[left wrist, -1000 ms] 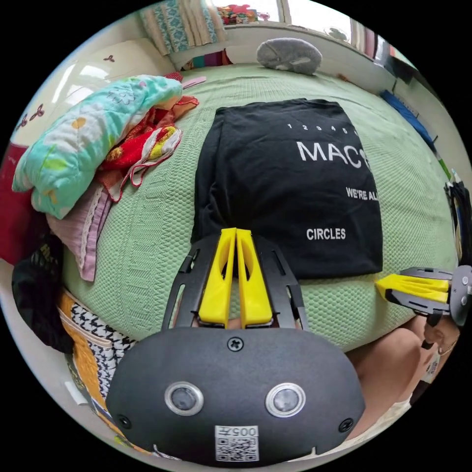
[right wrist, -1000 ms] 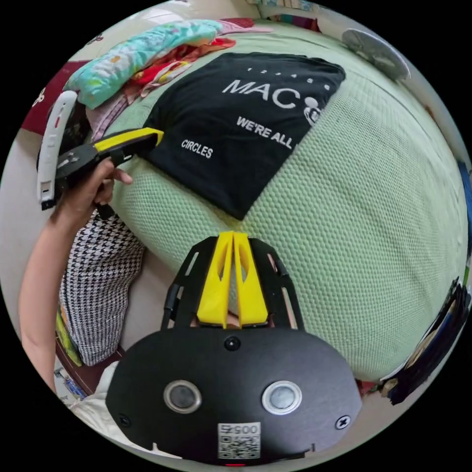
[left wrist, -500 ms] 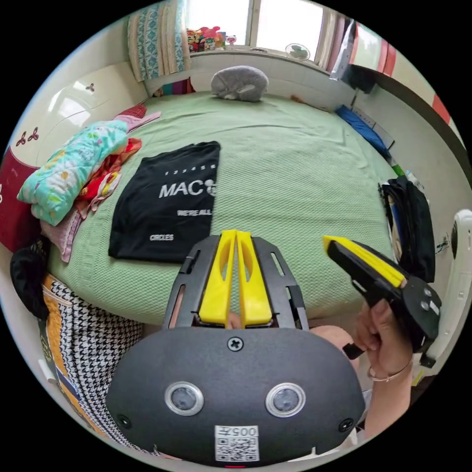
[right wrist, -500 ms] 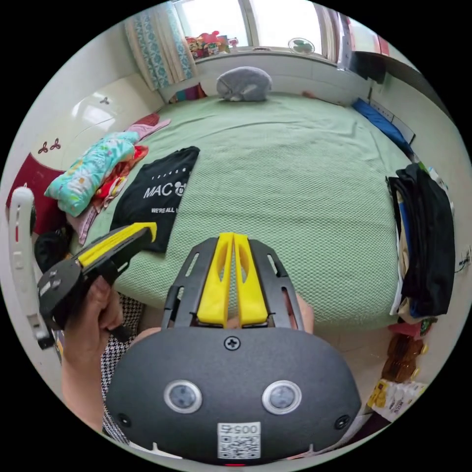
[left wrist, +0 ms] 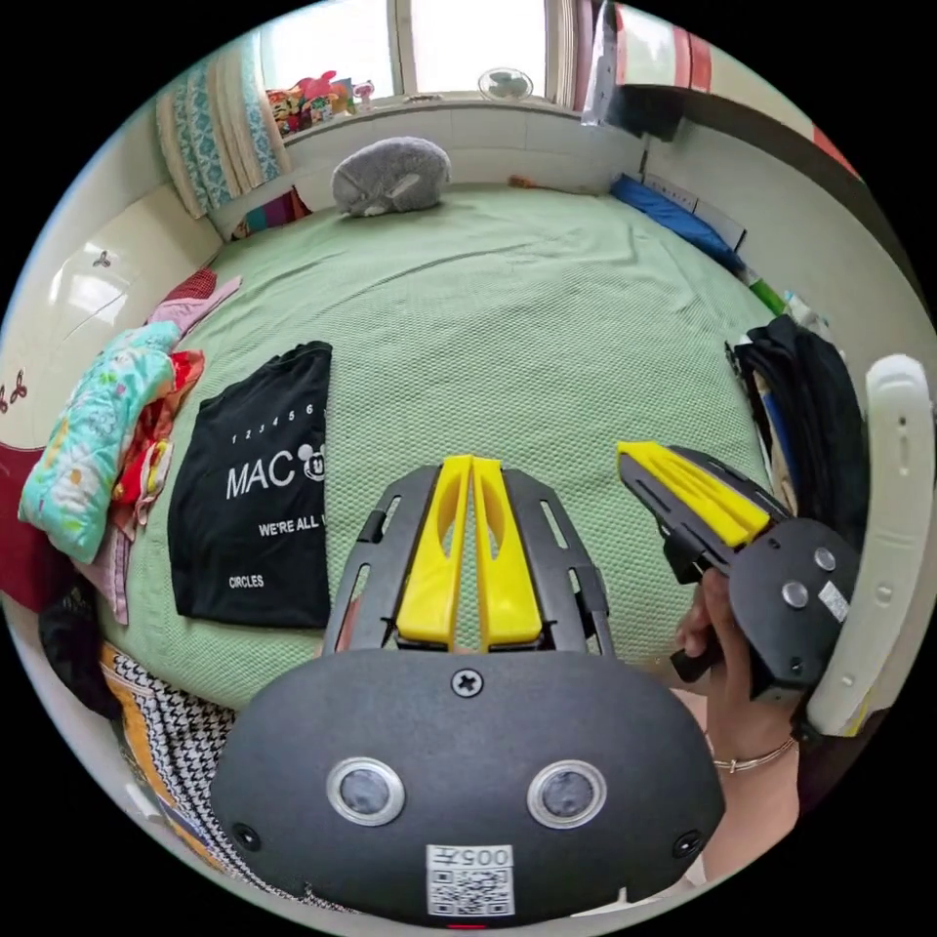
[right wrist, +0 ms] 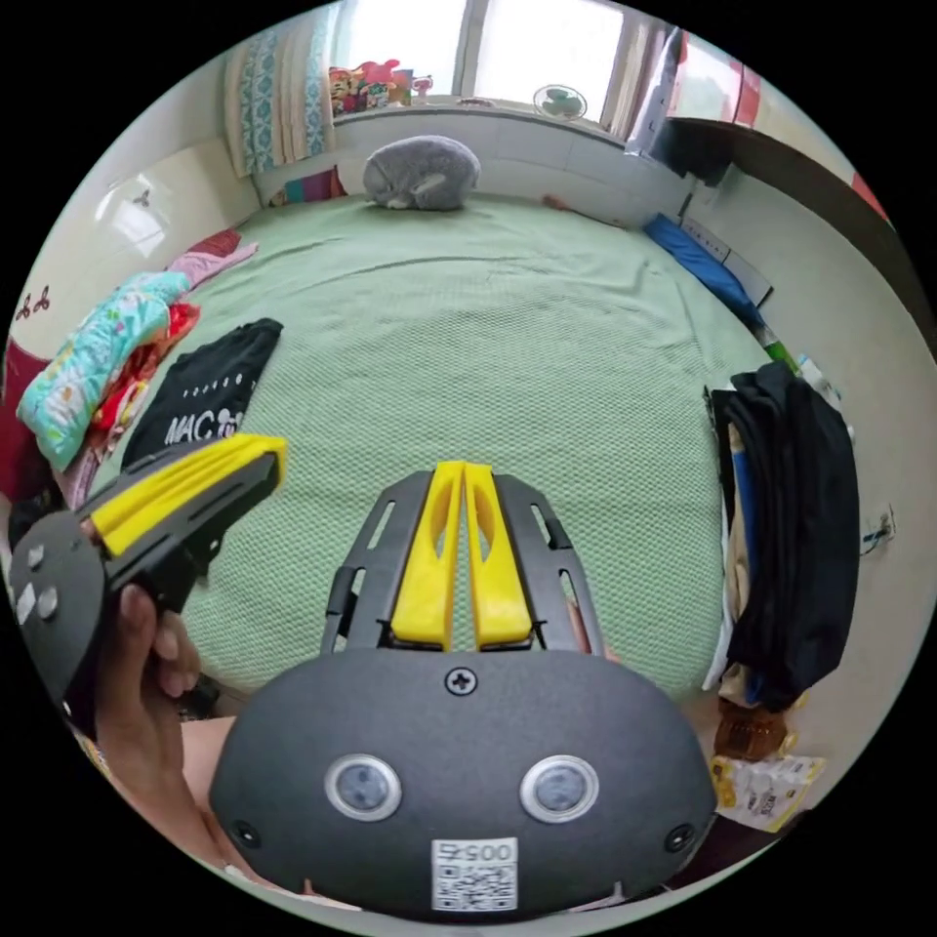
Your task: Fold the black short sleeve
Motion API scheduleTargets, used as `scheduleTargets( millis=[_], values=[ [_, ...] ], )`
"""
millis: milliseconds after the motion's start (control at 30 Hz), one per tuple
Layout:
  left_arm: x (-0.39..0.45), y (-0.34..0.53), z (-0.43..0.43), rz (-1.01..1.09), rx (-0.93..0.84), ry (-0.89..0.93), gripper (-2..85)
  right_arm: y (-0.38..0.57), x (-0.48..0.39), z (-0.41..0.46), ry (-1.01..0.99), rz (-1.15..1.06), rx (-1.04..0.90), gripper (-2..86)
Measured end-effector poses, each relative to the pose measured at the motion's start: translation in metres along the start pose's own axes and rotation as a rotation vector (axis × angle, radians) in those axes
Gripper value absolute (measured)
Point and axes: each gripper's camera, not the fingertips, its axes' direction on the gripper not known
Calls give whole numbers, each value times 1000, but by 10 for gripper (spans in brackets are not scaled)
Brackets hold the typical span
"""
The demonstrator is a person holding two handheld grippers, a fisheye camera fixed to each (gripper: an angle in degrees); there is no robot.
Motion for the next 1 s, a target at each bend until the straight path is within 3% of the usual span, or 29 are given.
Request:
scheduleTargets(
  millis=[100, 233, 333, 433, 600, 767, 1000],
  values=[
    [-5, -15, 15, -62, 6, 115, -1, -17, 7, 1, 25, 12, -21, -12],
    [0, -30, 33, -93, -118, 265, -2, -24, 7, 8, 26, -17, -128, -12],
    [12, -34, 22, -133, -49, 109, -3, -22, 11, -5, -95, -38, -87, -12],
    [35, -41, 18, -110, -35, -44, -4, -25, 16, -11, -56, -40, -87, -12],
    [48, -43, 24, -94, -50, 136, -2, -30, 28, -10, -22, 25, -165, -12],
    [57, -50, 30, -170, -98, -10, -1, -28, 35, -22, -36, 67, -129, -13],
    [72, -56, 37, -230, -128, -25, -1, -27, 27, -34, -32, 33, -103, -13]
  ],
)
